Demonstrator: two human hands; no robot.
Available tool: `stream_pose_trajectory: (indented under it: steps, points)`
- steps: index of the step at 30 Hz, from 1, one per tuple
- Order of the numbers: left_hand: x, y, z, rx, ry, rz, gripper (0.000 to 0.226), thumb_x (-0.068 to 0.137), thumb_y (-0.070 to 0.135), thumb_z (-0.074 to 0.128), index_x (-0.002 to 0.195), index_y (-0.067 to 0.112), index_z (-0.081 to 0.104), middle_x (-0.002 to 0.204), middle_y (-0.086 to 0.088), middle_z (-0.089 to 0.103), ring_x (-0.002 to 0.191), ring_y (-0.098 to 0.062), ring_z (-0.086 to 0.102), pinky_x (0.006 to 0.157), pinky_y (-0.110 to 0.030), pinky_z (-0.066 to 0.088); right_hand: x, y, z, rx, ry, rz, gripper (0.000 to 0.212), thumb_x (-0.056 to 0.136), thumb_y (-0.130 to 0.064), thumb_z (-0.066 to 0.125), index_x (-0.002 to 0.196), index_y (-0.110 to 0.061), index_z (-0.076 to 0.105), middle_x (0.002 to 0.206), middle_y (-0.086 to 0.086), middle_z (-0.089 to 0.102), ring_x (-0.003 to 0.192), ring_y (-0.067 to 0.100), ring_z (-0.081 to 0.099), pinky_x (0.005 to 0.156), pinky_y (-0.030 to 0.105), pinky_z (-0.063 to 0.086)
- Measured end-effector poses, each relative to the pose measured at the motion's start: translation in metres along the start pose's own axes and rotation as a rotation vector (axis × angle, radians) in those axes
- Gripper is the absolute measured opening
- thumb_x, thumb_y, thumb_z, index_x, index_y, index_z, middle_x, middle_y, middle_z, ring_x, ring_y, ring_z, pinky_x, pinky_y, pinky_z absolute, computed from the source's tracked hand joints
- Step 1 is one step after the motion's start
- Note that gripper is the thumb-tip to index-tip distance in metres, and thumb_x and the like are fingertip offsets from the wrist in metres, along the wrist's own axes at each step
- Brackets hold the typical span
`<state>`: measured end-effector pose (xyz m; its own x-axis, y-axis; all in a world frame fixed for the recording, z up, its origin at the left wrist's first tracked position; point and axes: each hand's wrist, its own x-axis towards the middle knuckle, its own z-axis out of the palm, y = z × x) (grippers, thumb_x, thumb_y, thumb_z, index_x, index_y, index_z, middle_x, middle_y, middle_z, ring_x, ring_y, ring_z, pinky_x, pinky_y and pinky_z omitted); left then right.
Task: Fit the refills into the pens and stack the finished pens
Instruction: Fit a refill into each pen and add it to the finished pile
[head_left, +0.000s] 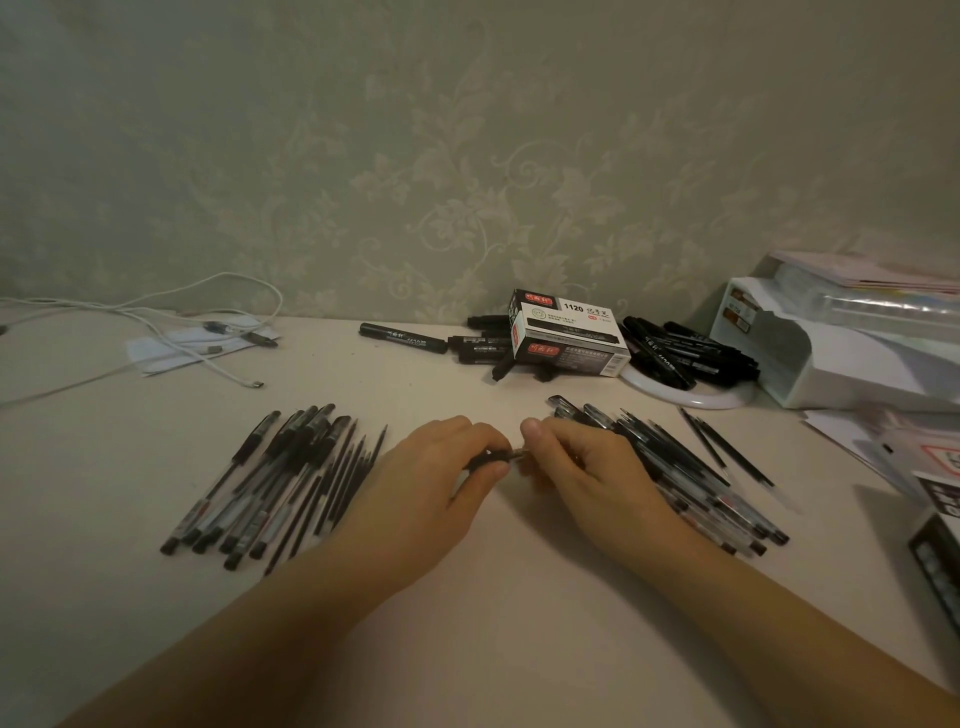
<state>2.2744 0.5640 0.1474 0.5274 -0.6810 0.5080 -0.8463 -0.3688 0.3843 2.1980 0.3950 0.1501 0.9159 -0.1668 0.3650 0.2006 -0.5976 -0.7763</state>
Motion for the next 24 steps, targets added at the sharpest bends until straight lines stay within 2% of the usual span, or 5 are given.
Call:
stream_pose_trajectory:
  steps: [4,10,15,19,24]
  points:
    - [0.001,-0.001,-0.001,-0.013,0.013,-0.013,0.019,0.095,0.036,0.049,0.106,0.029,0.062,0.091,0.015,0.059,0.085,-0.002,0.051,0.074,-0.018,0.043,0.0,0.0,-0.001,-0.017,-0.046,-0.011,0.011,0.096,-0.038,0.057,0.091,-0.031,0.064,0.081,-0.013,0.065,0.071,0.0,0.055,0.064,0.011,0.042]
    - [0.002,0.003,-0.004,-0.018,0.063,0.042,0.016,0.094,0.03,0.056,0.105,0.024,0.066,0.087,0.012,0.06,0.079,-0.003,0.05,0.072,-0.017,0.041,0.0,-0.002,-0.001,0.005,-0.074,-0.049,0.024,0.101,-0.028,0.051,0.085,-0.014,0.062,0.067,-0.009,0.05,0.065,0.003,0.044,0.06,0.017,0.037]
    - [0.003,0.005,-0.006,-0.007,0.1,0.044,0.015,0.093,0.029,0.059,0.103,0.023,0.068,0.086,0.011,0.061,0.079,-0.004,0.051,0.072,-0.026,0.046,0.0,-0.002,0.0,0.037,-0.054,-0.002,0.027,0.101,-0.035,0.049,0.084,-0.019,0.061,0.068,-0.009,0.053,0.066,0.009,0.049,0.063,0.023,0.043]
    - [0.003,0.001,-0.005,0.009,0.121,-0.022,0.014,0.093,0.03,0.057,0.103,0.024,0.066,0.088,0.011,0.061,0.083,-0.007,0.054,0.073,-0.029,0.048,0.002,0.003,0.002,-0.218,0.076,-0.05,0.034,0.097,-0.051,0.039,0.101,-0.026,0.061,0.088,-0.015,0.059,0.083,0.005,0.055,0.071,0.021,0.044]
    - [0.002,-0.006,-0.004,0.0,0.162,-0.142,0.015,0.095,0.027,0.055,0.106,0.025,0.065,0.091,0.01,0.061,0.083,-0.007,0.054,0.076,-0.026,0.047,0.002,0.015,-0.001,-0.625,0.081,-0.045,0.034,0.09,-0.045,0.064,0.113,-0.021,0.064,0.106,-0.011,0.048,0.099,0.01,0.046,0.087,0.025,0.039]
